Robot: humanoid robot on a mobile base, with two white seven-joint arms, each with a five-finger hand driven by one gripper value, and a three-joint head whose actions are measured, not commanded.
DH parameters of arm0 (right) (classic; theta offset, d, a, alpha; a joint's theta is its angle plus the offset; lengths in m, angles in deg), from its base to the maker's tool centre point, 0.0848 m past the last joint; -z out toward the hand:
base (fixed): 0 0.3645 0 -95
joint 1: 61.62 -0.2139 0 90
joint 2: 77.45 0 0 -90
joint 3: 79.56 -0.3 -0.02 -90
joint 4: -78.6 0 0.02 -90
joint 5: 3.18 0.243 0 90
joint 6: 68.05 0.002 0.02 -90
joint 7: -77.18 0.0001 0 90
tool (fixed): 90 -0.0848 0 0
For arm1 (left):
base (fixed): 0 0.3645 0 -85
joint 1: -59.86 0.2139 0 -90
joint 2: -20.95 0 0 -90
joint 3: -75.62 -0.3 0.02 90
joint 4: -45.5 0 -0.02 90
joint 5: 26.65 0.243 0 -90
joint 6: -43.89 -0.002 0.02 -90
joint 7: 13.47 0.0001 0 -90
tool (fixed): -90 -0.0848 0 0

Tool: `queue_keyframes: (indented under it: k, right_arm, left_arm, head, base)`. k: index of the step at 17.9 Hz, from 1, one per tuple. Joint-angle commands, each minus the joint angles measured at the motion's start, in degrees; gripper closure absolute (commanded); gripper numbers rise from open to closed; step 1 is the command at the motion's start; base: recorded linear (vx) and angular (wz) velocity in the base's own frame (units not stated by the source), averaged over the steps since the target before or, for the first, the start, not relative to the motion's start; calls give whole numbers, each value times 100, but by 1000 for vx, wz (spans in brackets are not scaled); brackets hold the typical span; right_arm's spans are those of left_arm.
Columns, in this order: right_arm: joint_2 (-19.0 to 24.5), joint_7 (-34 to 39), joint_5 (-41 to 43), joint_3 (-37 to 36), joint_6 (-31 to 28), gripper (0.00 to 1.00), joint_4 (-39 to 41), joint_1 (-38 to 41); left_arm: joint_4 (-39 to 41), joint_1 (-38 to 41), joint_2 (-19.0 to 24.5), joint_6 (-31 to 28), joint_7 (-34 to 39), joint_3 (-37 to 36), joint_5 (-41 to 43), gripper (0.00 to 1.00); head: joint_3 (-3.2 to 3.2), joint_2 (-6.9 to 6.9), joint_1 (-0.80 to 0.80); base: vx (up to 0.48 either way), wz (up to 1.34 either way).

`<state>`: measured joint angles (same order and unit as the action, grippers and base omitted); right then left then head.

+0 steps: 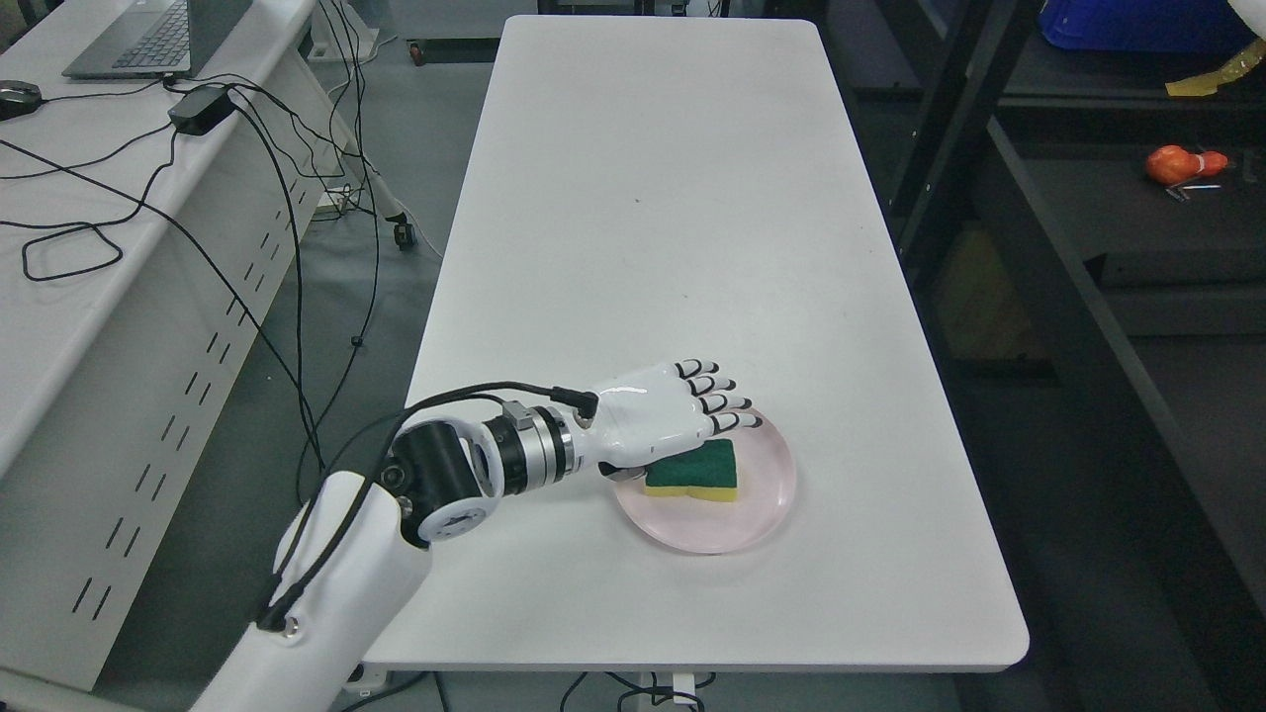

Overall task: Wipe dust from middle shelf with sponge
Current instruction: 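Close the left hand around the sponge and lift it off the plate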

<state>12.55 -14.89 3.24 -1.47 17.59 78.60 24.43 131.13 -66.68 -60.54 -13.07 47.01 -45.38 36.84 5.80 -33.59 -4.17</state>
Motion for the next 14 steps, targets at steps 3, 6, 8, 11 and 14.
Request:
queue_keyframes:
  k: [3, 6, 8, 11, 14]
  right_arm:
    - [-100, -4, 0, -4, -4, 0, 100, 0]
    - [-100, -4, 0, -4, -4, 0, 100, 0]
    - [-100, -4, 0, 4, -4, 0, 100, 0]
    - [-100, -4, 0, -4, -4, 0, 100, 0]
    - [-100, -4, 0, -4, -4, 0, 100, 0]
  left_arm:
    - [-433, -2, -367, -51, -53, -592, 418, 8]
    - [-442, 7, -367, -95, -115, -513, 419, 12]
    - [-433, 25, -367, -95, -132, -347, 410, 18]
    - [-380, 129, -515, -95, -220, 171, 349, 31]
    - [-336, 358, -750, -60, -247, 900, 304, 45]
  head:
    - [0, 0, 0]
    - [0, 0, 0]
    - [0, 0, 0]
    - [0, 0, 0]
    - [0, 0, 0]
  base:
    - [0, 0]
    - [0, 0]
    - [0, 0]
    - [0, 0]
    - [0, 0]
